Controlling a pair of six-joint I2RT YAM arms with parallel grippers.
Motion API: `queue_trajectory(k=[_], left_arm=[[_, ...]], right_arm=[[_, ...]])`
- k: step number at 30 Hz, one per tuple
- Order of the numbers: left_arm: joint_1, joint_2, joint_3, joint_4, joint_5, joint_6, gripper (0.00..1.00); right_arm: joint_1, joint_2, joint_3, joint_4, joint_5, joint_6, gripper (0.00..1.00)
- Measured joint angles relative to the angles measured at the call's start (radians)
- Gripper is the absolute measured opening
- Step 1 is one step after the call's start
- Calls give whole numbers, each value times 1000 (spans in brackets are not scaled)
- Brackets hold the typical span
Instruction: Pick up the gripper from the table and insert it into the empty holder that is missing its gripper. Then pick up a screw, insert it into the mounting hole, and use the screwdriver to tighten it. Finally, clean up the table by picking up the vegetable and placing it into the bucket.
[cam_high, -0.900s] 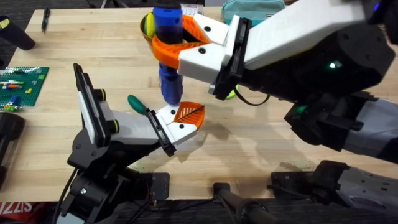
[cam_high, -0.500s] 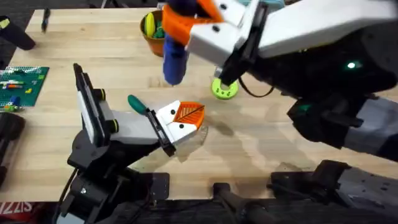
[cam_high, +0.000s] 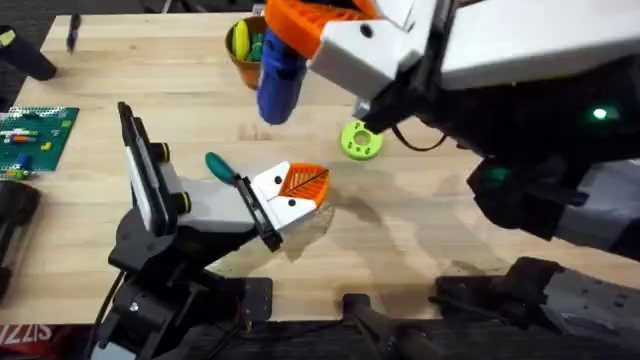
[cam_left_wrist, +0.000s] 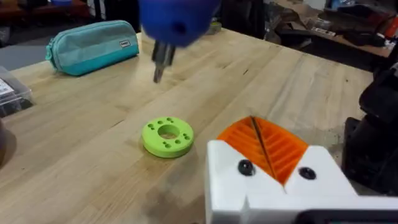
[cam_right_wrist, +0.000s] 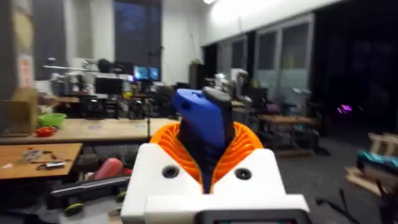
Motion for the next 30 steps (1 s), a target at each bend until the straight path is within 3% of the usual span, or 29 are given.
queue_trajectory(k=[13,30], left_arm=[[0,0,0,0,0,0,15],[0,0,0,0,0,0,15]], right_arm=[[1,0,0,1,-238,36,47],[-33,0,0,1,-350,145,47]])
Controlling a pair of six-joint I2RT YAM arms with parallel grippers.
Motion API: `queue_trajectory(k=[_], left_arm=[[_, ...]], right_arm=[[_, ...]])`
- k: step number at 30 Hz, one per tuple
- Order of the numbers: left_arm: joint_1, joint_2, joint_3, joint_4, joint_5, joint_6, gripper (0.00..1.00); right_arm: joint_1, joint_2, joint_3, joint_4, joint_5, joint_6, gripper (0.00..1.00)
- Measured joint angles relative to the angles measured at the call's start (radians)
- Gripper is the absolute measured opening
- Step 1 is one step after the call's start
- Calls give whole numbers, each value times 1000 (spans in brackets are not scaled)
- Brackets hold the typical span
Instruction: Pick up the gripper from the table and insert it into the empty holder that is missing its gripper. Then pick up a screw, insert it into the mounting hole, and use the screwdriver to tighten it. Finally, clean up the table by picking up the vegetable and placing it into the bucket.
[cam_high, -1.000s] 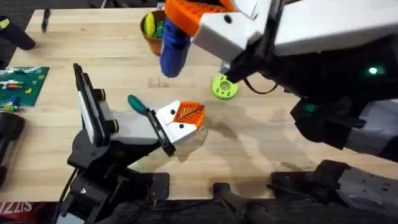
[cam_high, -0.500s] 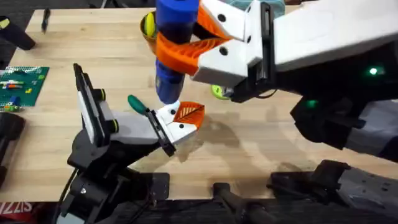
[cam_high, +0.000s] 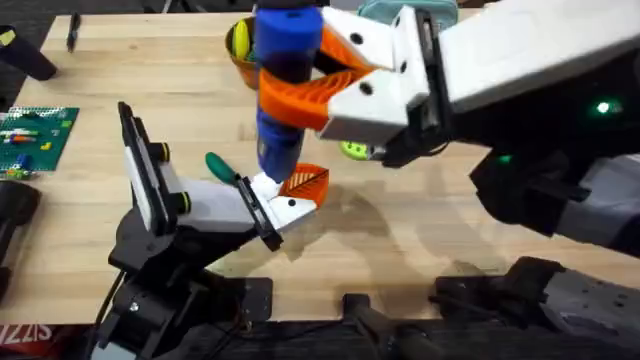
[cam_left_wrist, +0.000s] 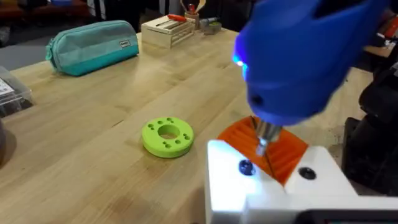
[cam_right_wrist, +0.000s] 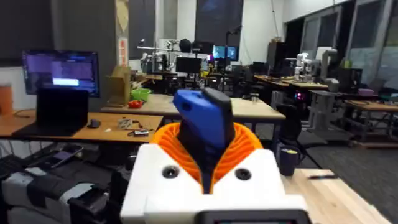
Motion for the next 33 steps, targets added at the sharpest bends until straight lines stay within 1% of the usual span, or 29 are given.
queue_trajectory(k=[5,9,13,17,33], left_arm=[[0,0,0,0,0,0,15],[0,0,0,0,0,0,15],[0,0,0,0,0,0,15],[0,0,0,0,0,0,15],[0,0,0,0,0,0,15]], right_arm=[[-43,0,0,0,-10,68,47],[-44,0,0,-3,-11,95,47],[-44,0,0,-40,-12,105,47],[-33,0,0,-67,-2,106,47],[-10,0,0,-68,25,58,46]])
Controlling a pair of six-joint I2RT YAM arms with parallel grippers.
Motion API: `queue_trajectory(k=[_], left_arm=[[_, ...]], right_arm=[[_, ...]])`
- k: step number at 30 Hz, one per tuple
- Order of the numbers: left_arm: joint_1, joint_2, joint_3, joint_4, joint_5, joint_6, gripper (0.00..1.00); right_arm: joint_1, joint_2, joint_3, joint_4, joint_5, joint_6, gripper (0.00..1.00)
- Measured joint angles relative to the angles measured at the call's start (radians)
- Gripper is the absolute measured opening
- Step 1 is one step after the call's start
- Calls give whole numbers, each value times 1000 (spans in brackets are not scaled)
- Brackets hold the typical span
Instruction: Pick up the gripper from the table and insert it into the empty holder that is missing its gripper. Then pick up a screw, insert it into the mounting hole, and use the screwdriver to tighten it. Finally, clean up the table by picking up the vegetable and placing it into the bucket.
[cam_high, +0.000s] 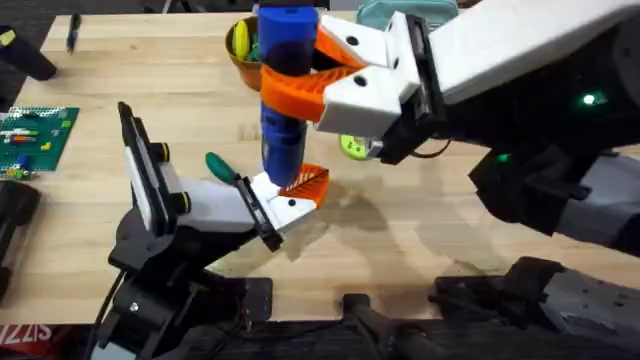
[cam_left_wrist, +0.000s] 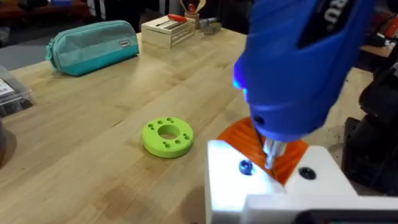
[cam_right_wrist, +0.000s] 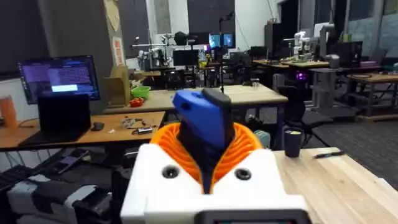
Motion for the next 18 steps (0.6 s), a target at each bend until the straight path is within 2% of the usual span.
queue_trajectory(k=[18], left_arm=[[0,0,0,0,0,0,15]], right_arm=[[9,0,0,27,44,-13,46]])
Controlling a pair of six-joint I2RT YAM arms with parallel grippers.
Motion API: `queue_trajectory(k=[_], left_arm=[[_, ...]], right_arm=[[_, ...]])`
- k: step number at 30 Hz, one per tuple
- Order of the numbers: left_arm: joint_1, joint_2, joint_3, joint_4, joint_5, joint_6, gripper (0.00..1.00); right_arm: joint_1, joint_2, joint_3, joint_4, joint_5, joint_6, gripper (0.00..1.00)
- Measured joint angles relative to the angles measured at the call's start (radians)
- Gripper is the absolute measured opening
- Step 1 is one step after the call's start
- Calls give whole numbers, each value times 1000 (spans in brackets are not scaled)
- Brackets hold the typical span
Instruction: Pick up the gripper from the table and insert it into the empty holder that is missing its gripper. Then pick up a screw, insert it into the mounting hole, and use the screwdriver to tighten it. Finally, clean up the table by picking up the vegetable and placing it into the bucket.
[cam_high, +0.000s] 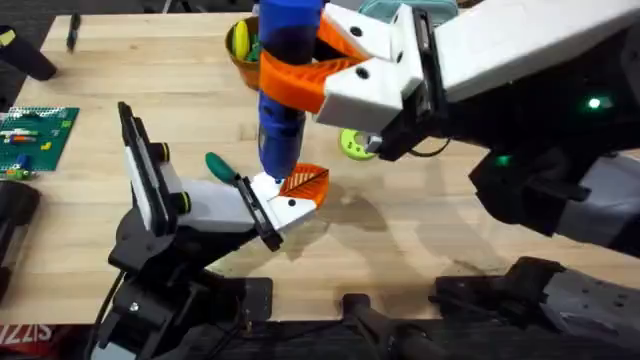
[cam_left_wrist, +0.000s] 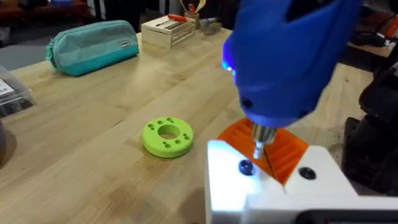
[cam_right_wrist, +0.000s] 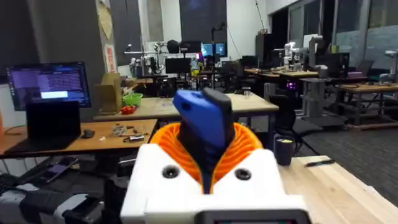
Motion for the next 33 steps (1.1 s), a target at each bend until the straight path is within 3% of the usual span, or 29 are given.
queue_trajectory(k=[33], left_arm=[[0,0,0,0,0,0,15]], right_arm=[[1,27,0,-2,7,-19,46]])
